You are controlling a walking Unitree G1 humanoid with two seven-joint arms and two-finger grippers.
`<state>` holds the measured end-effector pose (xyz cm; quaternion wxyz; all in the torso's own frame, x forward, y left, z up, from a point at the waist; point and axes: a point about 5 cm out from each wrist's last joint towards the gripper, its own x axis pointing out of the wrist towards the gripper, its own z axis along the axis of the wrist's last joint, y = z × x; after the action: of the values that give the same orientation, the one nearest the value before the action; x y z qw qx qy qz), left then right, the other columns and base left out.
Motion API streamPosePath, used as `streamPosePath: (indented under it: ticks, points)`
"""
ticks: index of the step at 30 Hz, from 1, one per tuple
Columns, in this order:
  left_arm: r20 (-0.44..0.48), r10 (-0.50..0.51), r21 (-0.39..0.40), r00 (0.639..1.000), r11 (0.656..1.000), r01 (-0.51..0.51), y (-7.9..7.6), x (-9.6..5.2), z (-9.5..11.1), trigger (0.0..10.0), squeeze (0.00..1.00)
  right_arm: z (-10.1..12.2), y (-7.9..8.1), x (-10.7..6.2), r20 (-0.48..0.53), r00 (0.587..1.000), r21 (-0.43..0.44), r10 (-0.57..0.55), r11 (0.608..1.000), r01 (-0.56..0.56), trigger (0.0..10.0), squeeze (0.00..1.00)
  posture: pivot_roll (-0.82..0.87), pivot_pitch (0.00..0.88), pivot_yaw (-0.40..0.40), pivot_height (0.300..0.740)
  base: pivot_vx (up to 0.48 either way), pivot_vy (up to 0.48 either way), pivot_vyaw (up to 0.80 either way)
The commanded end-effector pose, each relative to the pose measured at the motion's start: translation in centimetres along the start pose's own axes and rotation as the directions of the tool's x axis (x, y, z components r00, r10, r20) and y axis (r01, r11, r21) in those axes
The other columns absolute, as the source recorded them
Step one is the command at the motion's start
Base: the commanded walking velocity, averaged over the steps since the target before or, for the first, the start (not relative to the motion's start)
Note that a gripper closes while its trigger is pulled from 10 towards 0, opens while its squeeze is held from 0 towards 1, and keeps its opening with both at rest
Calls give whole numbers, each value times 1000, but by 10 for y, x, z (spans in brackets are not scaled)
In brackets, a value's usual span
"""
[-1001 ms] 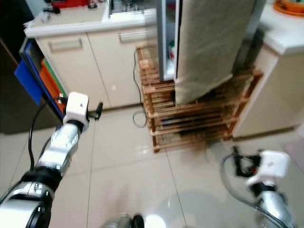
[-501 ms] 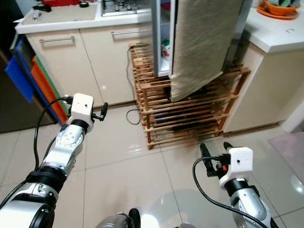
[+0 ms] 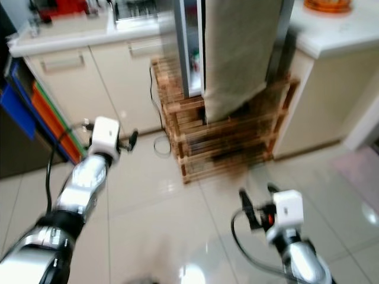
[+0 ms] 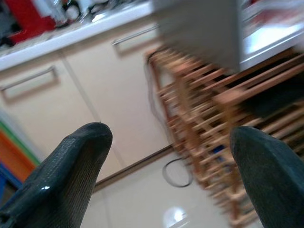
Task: Restocking fridge
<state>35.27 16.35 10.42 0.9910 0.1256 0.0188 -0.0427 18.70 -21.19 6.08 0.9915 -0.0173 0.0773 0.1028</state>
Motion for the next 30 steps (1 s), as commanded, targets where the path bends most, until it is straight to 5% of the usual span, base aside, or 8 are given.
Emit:
streamPosePath:
  ticks: [1, 10, 16, 24, 26, 30]
  points:
    - [-19, 3, -9, 1000, 1000, -4, 2, -1, -4, 10000, 0, -1, 2, -1, 8, 1000, -13, 10, 1000, -10, 10000, 0, -61, 40, 88, 740, 442, 0, 0]
    - [-13, -25, -31, 1000, 999, 24, -2, 0, -4, 10000, 0, -14, -4, 1, -13, 1000, 3, -1, 1000, 2, 10000, 0, -59, 40, 85, 740, 410, 83, 0]
    - [-12, -63, -20, 998, 998, 63, 0, -2, -6, 10000, 0, -42, -8, -6, -80, 997, 20, -22, 999, 24, 10000, 0, -54, 47, 86, 740, 0, 479, -500]
    - [-25, -73, -5, 997, 997, 73, -2, 0, -7, 10000, 0, -44, -12, -5, -57, 997, -21, -56, 998, 55, 10000, 0, -57, 48, 88, 740, 0, 432, -432]
    - [-29, -72, 11, 997, 997, 73, -3, 1, -7, 10000, 0, -43, -16, -2, -58, 994, -35, -97, 995, 95, 10000, 0, -55, 48, 88, 740, 0, 289, 0]
    - [-35, -79, 18, 996, 997, 80, -6, 1, -8, 10000, 0, -2, -25, 40, 63, 963, 37, -260, 965, 258, 10000, 0, -50, 44, 85, 740, 0, 0, 0]
